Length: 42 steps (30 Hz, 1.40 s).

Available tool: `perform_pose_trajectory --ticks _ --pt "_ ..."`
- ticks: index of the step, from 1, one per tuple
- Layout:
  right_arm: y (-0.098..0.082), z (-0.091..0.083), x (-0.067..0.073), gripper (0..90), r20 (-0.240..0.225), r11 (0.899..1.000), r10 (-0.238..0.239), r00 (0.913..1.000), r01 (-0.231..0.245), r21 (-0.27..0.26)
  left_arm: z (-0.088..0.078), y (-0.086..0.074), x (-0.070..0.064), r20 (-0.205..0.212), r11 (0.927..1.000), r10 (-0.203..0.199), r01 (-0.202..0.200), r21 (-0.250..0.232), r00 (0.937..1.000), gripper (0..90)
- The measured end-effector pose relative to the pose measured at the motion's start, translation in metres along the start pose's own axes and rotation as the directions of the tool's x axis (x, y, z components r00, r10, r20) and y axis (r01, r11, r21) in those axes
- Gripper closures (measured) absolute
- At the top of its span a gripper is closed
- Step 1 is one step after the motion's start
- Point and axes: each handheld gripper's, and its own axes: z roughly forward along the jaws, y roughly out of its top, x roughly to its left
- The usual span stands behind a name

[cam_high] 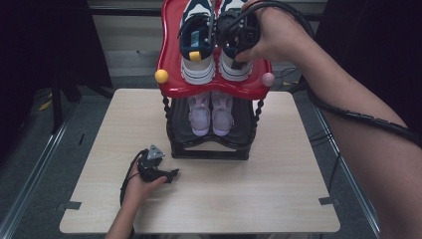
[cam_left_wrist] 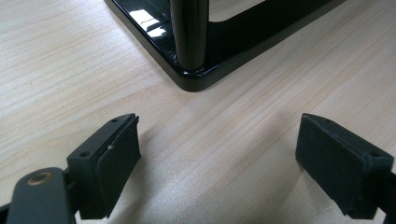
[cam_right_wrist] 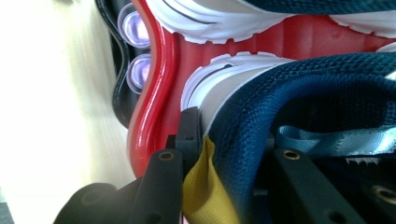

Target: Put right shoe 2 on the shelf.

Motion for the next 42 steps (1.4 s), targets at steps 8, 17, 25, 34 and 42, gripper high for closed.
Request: perform_pose_trajectory --ticks 8,17,25,34,42 --pt "0.002 -0.001 -0.0012 71.7 -0.002 1.0 0.012 0.9999 -0.012 -0.003 0.0001 -0.0001 -0.0003 0.001 1.0 -0.004 0.004 -0.001 1.0 13.3" --pt "0.0051 -0.0017 -0.0007 70.9 -0.011 1.0 0.013 0.9998 -0.013 -0.003 0.0001 -0.0001 -0.0002 0.001 1.0 -0.004 0.004 -0.001 1.0 13.3" --pt "0.0057 -0.0014 0.002 70.8 -0.022 1.0 0.006 0.9997 -0.006 -0.005 0.0001 -0.0001 -0.0002 0.001 1.0 -0.004 0.004 -0.001 1.0 13.4" --pt "0.0049 -0.0016 0.0036 70.5 -0.026 1.0 0.009 0.9996 -0.01 -0.01 0.0001 -0.0001 -0.0002 0.002 1.0 -0.004 0.004 -0.001 1.0 13.3" --pt "0.0065 -0.0017 0.0037 70.2 -0.026 1.0 0.005 0.9996 -0.005 0.001 0.0001 0.0 0.0 0.002 1.0 -0.004 0.004 -0.001 1.0 13.4"
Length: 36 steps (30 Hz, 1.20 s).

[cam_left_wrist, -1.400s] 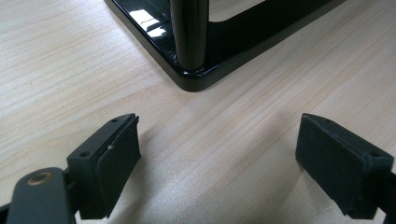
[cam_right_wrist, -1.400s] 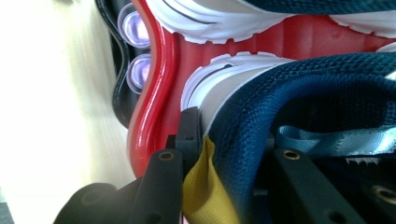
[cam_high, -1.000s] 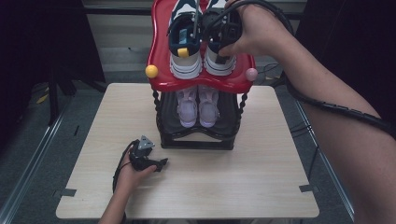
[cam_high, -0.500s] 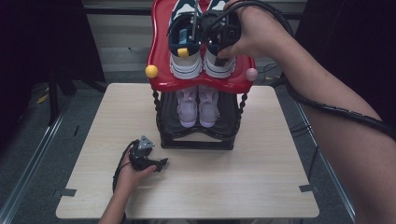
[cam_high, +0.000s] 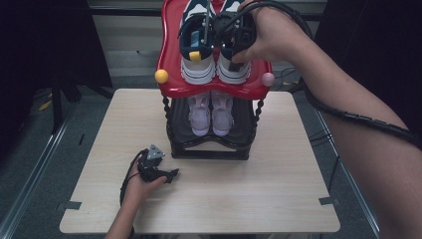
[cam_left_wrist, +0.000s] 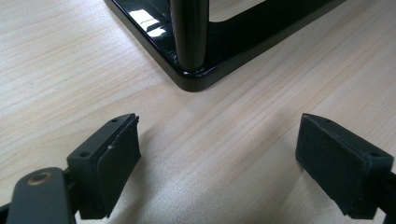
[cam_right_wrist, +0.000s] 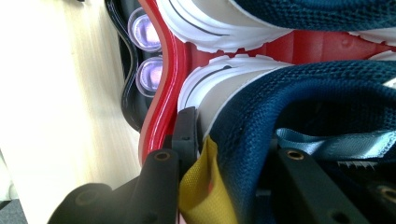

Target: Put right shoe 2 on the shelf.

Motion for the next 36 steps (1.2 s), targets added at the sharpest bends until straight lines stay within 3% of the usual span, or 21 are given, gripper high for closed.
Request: perform_pose_trajectory --ticks 5,15,27,29,36 --pt "-0.003 0.0 -0.001 68.0 0.006 1.0 0.012 0.9999 -0.012 0.017 0.0 0.0 0.0 0.001 1.0 0.0 0.0 0.0 1.0 13.3" --pt "-0.004 -0.005 -0.003 62.8 0.003 0.999 0.042 0.9991 -0.042 -0.015 0.0 0.0 0.0 0.001 1.0 0.002 -0.002 0.001 1.0 13.3" --pt "-0.01 -0.01 -0.005 41.8 -0.023 0.989 0.147 0.9889 -0.148 -0.029 0.0 0.0 0.001 -0.003 1.0 0.001 -0.001 -0.003 1.0 13.3" --pt "-0.011 -0.013 -0.005 39.4 -0.049 0.983 0.175 0.9833 -0.178 -0.044 0.0 0.0 0.0 -0.004 1.0 0.0 0.0 -0.004 1.0 13.3" --pt "-0.017 -0.02 -0.004 26.8 -0.076 0.978 0.201 0.9766 -0.205 -0.048 0.001 0.0 0.001 -0.005 1.0 0.0 0.0 -0.004 1.0 13.3"
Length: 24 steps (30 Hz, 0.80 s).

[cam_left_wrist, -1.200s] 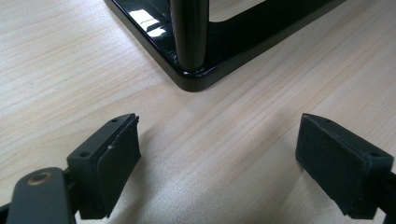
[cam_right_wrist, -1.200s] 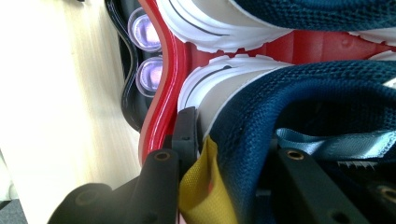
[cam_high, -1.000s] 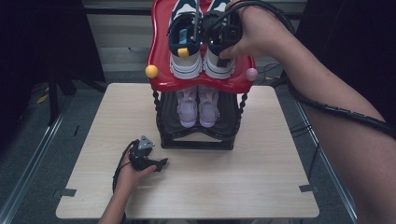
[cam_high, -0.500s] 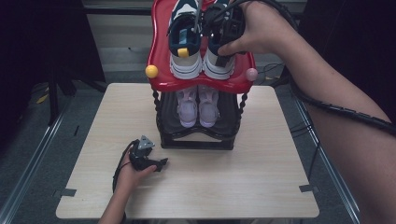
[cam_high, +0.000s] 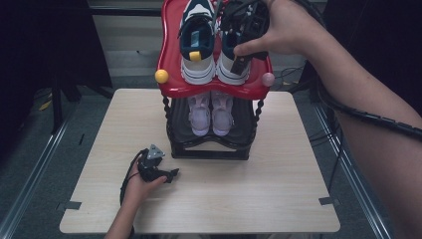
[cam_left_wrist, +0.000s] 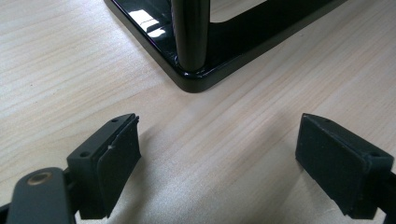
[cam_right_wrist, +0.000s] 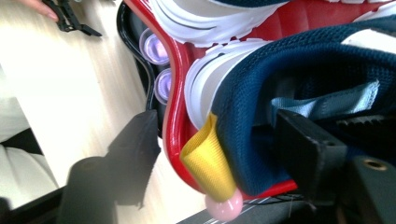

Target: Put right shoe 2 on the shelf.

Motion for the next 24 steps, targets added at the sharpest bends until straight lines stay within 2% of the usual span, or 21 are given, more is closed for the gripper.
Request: perform_pose_trajectory --ticks 6,10,17,24 --pt "-0.004 -0.003 0.0 22.5 -0.012 1.0 0.006 0.9999 -0.006 0.014 0.0 0.0 0.0 0.0 1.0 0.0 0.0 0.0 1.0 13.3" --pt "-0.007 -0.007 -0.001 19.1 -0.001 1.0 0.011 0.9999 -0.011 0.009 0.0 0.0 0.0 0.0 1.0 0.0 0.0 0.0 1.0 13.3" --pt "-0.011 -0.011 0.0 18.6 0.012 1.0 0.013 0.9999 -0.013 0.026 0.0 0.0 0.0 0.0 1.0 0.0 0.0 0.0 1.0 13.3" --pt "-0.018 -0.017 -0.001 16.9 -0.019 0.999 0.006 0.9998 -0.005 0.049 0.0 0.0 0.0 0.003 1.0 -0.001 0.001 0.0 1.0 13.3"
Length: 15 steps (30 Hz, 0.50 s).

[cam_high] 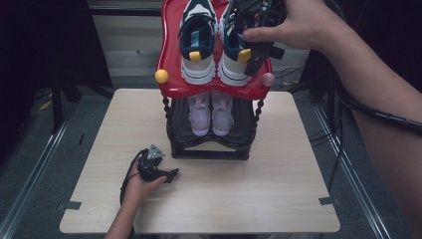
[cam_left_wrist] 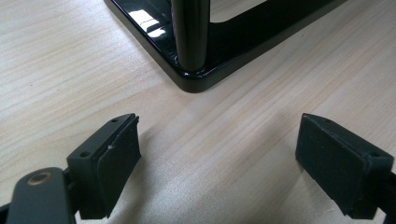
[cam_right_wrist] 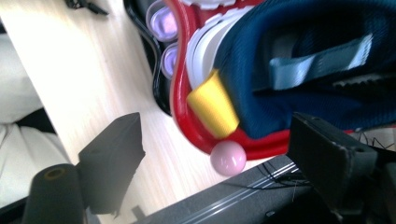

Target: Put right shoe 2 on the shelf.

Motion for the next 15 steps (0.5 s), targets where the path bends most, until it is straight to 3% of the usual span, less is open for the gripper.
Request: perform_pose_trajectory --ticks 15 --pt "-0.0091 0.0046 0.0028 18.7 -0.044 0.999 -0.006 0.999 0.008 0.046 -0.0001 0.0 0.0 -0.003 1.0 0.002 -0.002 0.0 1.0 13.4"
